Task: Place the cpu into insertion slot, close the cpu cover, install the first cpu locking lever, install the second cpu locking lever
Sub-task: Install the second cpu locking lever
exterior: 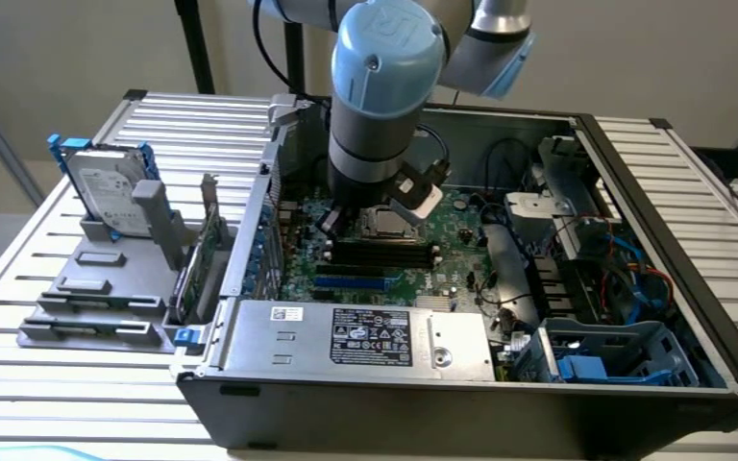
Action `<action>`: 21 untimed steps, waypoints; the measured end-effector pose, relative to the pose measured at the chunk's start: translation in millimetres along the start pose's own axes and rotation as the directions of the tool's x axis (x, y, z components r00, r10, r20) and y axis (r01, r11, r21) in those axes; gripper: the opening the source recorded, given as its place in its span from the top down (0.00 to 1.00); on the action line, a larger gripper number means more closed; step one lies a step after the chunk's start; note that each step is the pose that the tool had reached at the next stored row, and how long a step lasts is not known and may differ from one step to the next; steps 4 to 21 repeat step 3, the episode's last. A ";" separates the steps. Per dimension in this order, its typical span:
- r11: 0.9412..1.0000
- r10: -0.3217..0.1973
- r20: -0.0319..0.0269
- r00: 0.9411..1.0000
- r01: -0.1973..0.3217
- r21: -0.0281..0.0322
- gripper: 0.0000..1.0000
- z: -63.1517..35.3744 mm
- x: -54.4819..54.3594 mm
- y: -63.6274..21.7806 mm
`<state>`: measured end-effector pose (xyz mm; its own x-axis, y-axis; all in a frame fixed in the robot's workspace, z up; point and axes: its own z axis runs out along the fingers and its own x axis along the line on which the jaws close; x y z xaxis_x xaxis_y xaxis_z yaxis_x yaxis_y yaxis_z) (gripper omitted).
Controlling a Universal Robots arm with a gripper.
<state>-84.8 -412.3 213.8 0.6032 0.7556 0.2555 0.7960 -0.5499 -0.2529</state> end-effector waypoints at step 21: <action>1.000 0.000 0.000 1.000 0.000 0.000 0.89 0.0 0.0 0.0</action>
